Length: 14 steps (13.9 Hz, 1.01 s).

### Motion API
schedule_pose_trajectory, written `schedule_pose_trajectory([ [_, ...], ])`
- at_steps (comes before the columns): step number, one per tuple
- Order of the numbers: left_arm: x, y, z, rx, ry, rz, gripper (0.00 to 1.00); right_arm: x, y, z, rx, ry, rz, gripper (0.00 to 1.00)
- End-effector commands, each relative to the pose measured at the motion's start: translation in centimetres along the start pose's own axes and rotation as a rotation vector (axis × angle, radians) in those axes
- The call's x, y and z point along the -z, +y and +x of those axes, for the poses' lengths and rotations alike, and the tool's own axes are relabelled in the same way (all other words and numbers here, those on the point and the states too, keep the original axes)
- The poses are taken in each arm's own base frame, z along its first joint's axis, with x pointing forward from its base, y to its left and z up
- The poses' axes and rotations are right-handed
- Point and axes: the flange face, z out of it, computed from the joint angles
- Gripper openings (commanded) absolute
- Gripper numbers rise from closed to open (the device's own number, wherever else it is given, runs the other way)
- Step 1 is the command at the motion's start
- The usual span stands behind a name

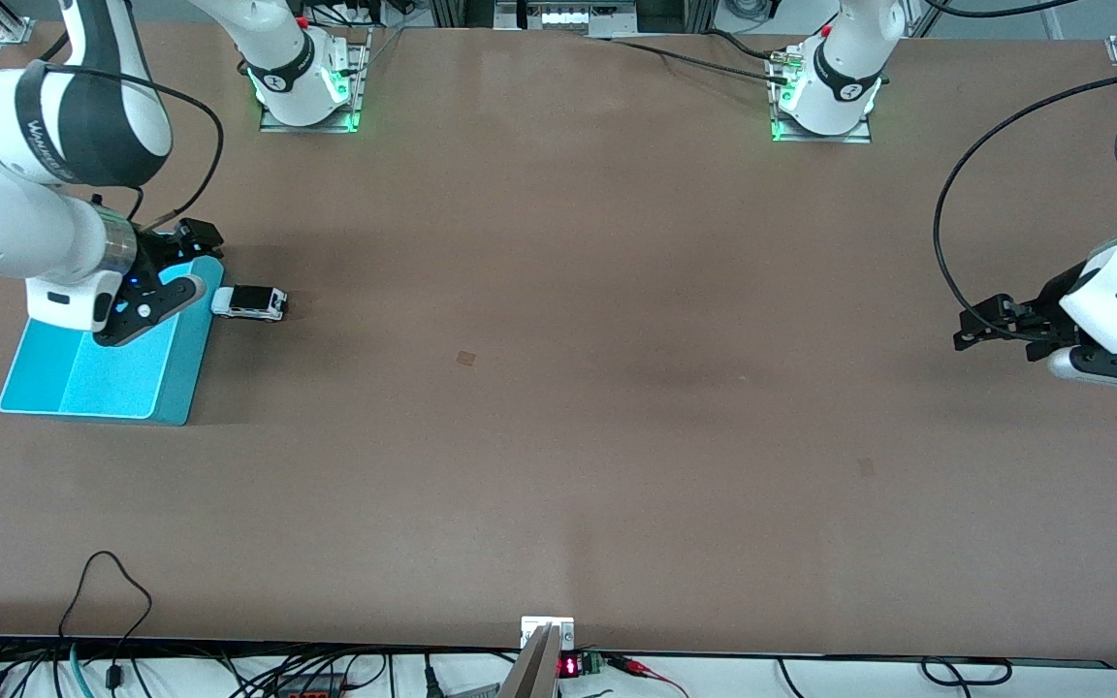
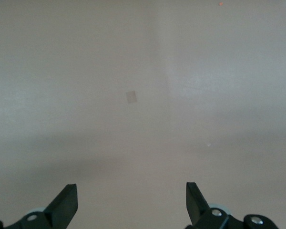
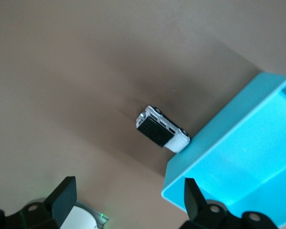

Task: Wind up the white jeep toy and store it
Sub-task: 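Move the right gripper over the rolled jeep beside the bin, then close the right gripper on the jeep and lift it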

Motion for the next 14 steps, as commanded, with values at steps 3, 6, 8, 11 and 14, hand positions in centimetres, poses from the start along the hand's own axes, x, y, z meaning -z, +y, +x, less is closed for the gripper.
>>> schedule_pose_trajectory([
  [3,5.9,-0.4,-0.3,0.107,0.008,0.013,1.0,-6.0,-3.1,-0.9,0.4,0.084,-0.068,1.0],
  [6,8.1,0.8,-1.2,0.161,-0.016,0.017,1.0,-10.7,-2.0,-1.7,0.628,0.133,-0.126,1.0],
  [8,8.6,1.8,-1.6,0.171,-0.031,0.031,1.0,-12.7,-1.9,-1.9,0.707,0.141,-0.143,1.0],
  [11,9.1,1.8,-1.7,0.158,-0.028,0.033,1.0,-15.3,-1.6,-1.6,0.806,0.133,-0.17,1.0],
  [14,9.8,2.2,-2.7,0.166,-0.06,0.026,1.0,-18.6,-1.2,-2.1,0.867,0.125,-0.169,1.0],
])
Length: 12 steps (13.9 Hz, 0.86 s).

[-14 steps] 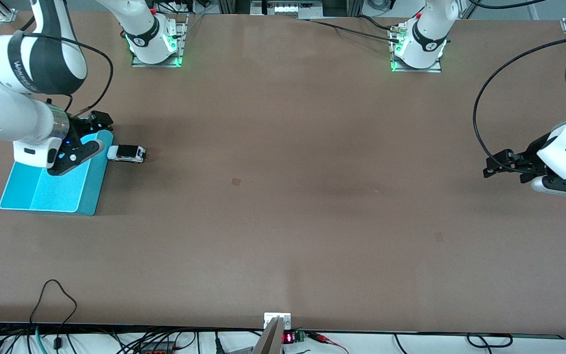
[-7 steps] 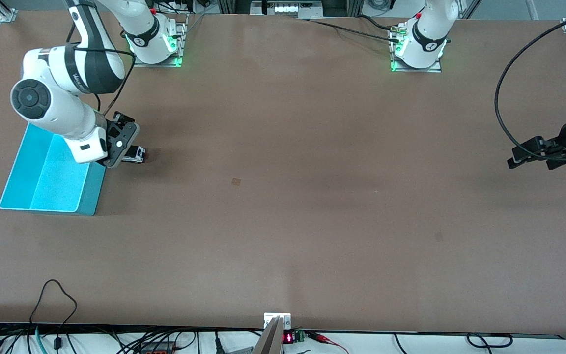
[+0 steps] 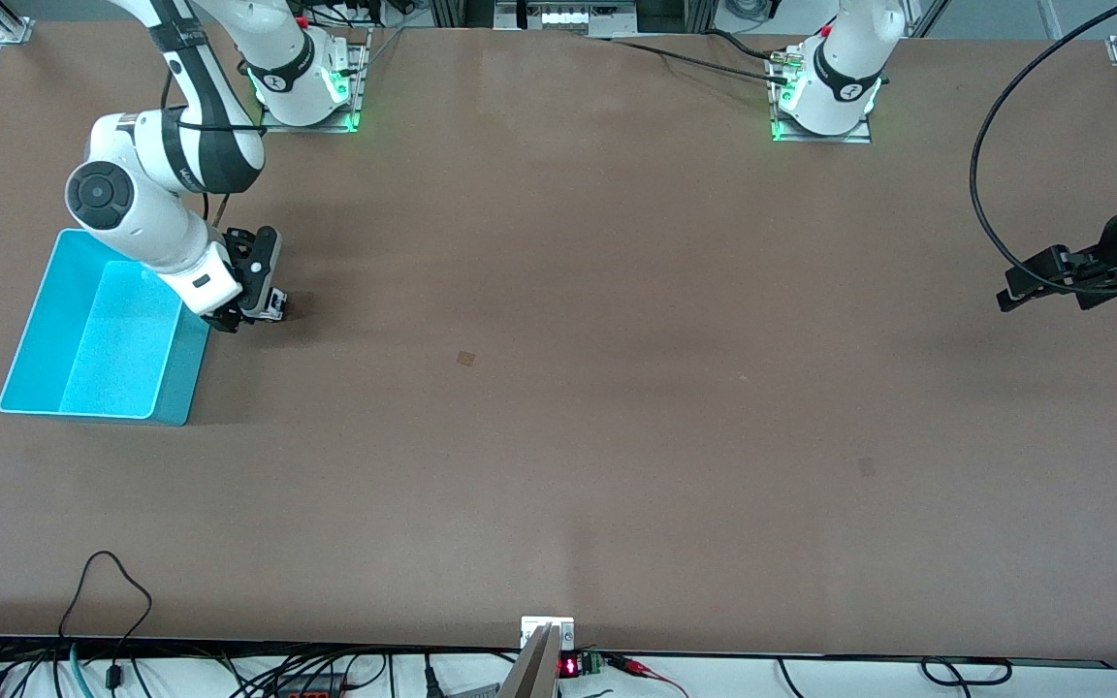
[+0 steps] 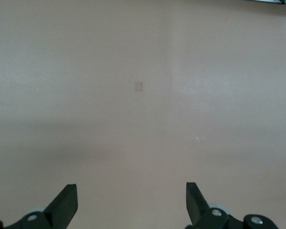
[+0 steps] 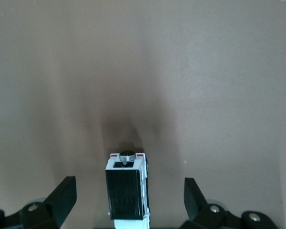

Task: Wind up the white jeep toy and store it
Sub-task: 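Close the right gripper on the jeep and lift it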

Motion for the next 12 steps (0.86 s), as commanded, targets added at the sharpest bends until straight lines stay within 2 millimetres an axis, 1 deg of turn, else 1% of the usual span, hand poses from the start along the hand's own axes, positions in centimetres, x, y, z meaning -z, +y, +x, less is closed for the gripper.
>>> schedule_pose_trajectory([
  [1,2.1,0.2,-1.7,0.011,-0.009,0.007,1.0,-2.5,-0.8,-1.0,0.051,-0.002,0.007,1.0],
  [3,2.5,0.2,-2.7,0.007,-0.009,0.008,1.0,-3.6,-1.1,-1.4,0.044,0.002,0.007,1.0],
  [4,2.4,0.2,-3.5,0.004,-0.004,0.007,1.0,-4.0,-1.1,-1.8,0.035,0.003,0.014,1.0],
  [6,1.6,0.1,-4.8,-0.007,0.007,0.006,1.0,-4.7,-1.1,-2.0,0.034,0.004,0.023,1.0],
  [7,1.4,-0.1,-5.2,-0.014,0.007,0.006,1.0,-5.0,-1.1,-2.0,0.033,0.004,0.028,1.0],
  [9,1.7,-0.1,-5.3,-0.015,0.005,0.006,1.0,-5.8,-0.9,-2.8,0.037,0.008,0.029,1.0],
  [10,1.8,-0.1,-5.4,-0.015,0.008,0.008,1.0,-6.0,-0.7,-3.0,0.059,0.013,0.017,1.0],
  [11,2.2,0.0,-5.5,-0.011,0.017,0.006,1.0,-6.6,-0.5,-3.7,0.058,0.016,0.021,1.0],
  [12,2.6,0.1,-5.7,-0.013,0.028,0.008,1.0,-7.1,-0.5,-3.9,0.06,0.019,0.018,1.0],
])
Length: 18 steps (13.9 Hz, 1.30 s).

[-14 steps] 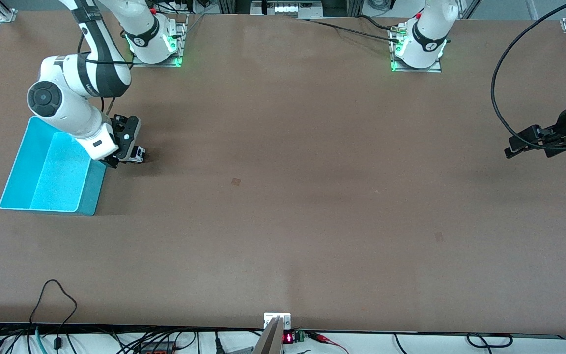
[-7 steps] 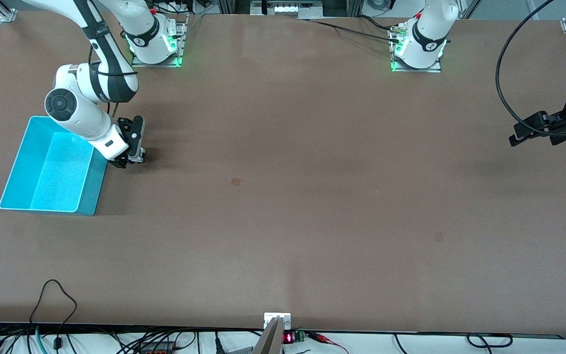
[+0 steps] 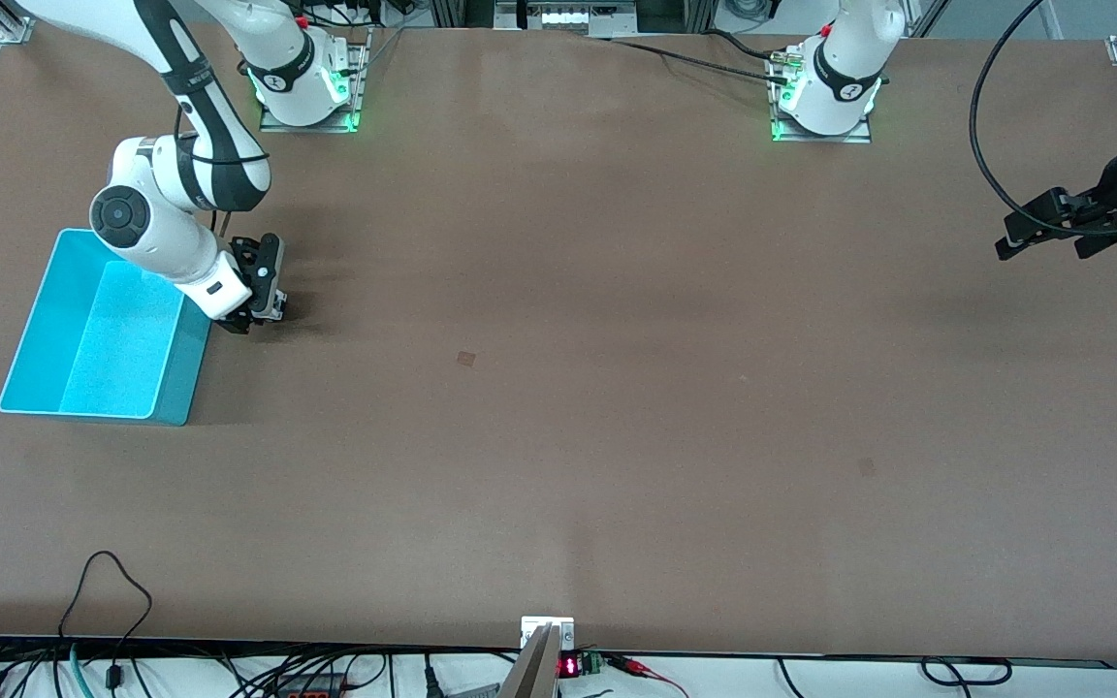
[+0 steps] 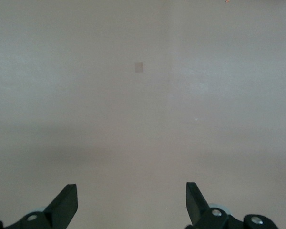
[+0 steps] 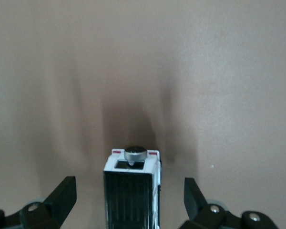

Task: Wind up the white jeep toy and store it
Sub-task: 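Close the right gripper on the jeep and lift it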

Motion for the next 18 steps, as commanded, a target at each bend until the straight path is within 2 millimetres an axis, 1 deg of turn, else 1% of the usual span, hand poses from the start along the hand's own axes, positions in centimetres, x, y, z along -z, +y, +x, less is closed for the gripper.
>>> schedule_pose_trajectory([
  [1,1.1,0.1,-1.0,-0.011,0.029,0.009,1.0,-1.3,0.2,-1.0,0.026,0.008,-0.018,1.0],
  [2,1.1,0.3,-1.1,-0.015,0.024,0.009,1.0,-1.8,0.3,-1.3,0.034,0.011,-0.021,1.0],
  [3,1.6,0.4,-1.0,-0.004,0.024,0.009,1.0,-1.9,0.4,-1.3,0.042,0.013,-0.03,1.0],
  [4,2.1,0.3,-1.0,0.0,0.024,0.009,1.0,-2.2,0.4,-1.4,0.042,0.014,-0.025,1.0],
  [5,2.2,0.0,-1.2,-0.007,0.012,0.009,1.0,-2.3,0.4,-1.5,0.039,0.014,-0.027,1.0],
  [10,1.7,0.1,-1.4,-0.01,-0.003,0.009,1.0,-2.7,0.5,-1.4,0.041,0.016,-0.027,1.0],
  [11,1.7,0.1,-1.5,-0.011,-0.003,0.009,1.0,-2.6,0.6,-1.4,0.043,0.016,-0.033,0.92],
  [12,1.7,0.2,-1.5,-0.012,-0.005,0.009,1.0,-2.7,0.7,-1.4,0.062,0.017,-0.036,0.75],
  [13,1.7,0.2,-1.5,-0.014,-0.005,0.014,1.0,-2.8,0.7,-1.4,0.076,0.018,-0.035,0.47],
  [14,1.7,0.1,-1.6,-0.014,-0.006,0.022,1.0,-2.8,0.8,-1.4,0.076,0.018,-0.038,0.25],
  [16,1.5,0.6,-1.8,-0.023,-0.018,0.024,1.0,-2.6,1.1,-1.3,0.077,0.022,-0.071,0.13],
  [17,1.7,0.7,-1.8,-0.025,-0.015,0.026,1.0,-2.6,1.1,-1.3,0.076,0.022,-0.074,0.05],
  [18,1.6,0.7,-1.8,-0.025,-0.016,0.026,1.0,-2.6,1.1,-1.3,0.065,0.023,-0.074,0.0],
])
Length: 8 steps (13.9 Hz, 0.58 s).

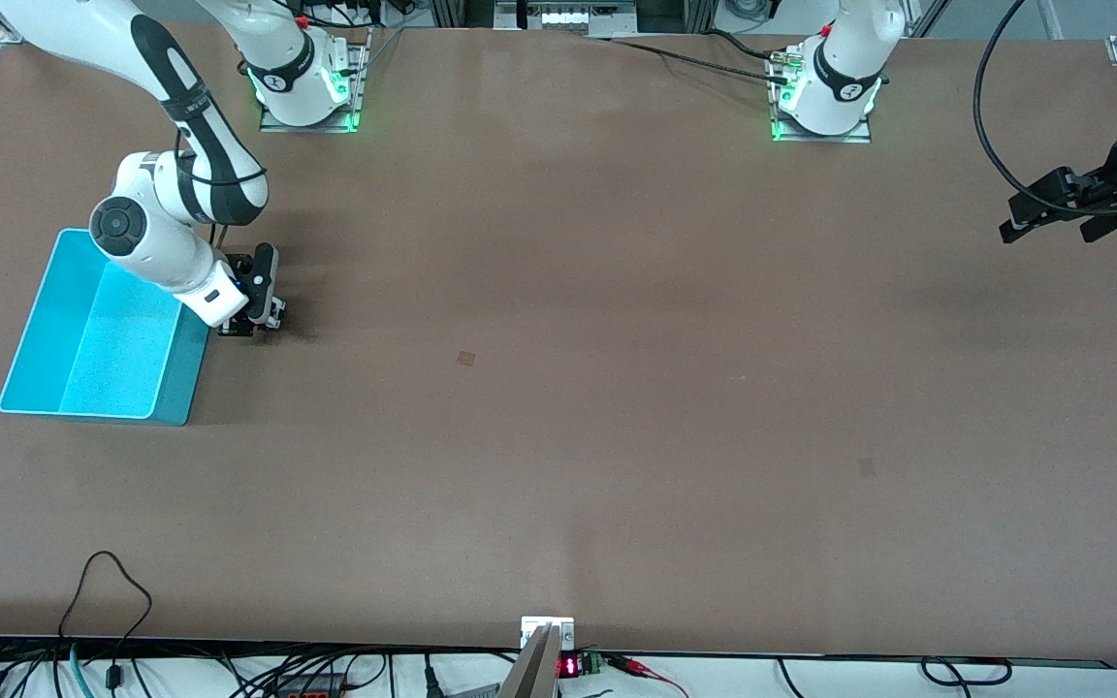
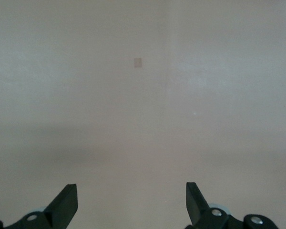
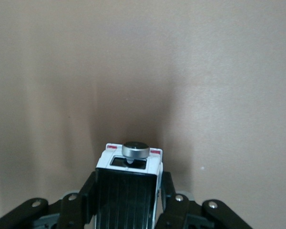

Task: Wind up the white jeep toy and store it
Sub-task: 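Carry the jeep over the light-blue bin with the right gripper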

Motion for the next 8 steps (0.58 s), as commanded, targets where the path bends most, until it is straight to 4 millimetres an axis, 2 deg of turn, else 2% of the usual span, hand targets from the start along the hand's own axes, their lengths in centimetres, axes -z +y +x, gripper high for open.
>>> schedule_pose_trajectory([
  [1,0.4,0.3,-0.7,-0.017,-0.001,0.022,1.0,-0.2,0.3,0.1,0.007,0.004,-0.023,0.0],
  [5,0.3,0.4,-0.8,-0.018,-0.003,0.023,1.0,1.0,0.6,0.1,-0.185,0.009,-0.041,0.0],
  [7,0.3,0.4,-0.8,-0.018,0.0,0.022,1.0,2.7,2.1,1.0,-0.309,0.02,-0.083,0.0],
  [8,0.4,0.4,-0.9,-0.018,0.002,0.022,1.0,4.0,3.2,2.3,-0.351,0.034,-0.114,0.0],
])
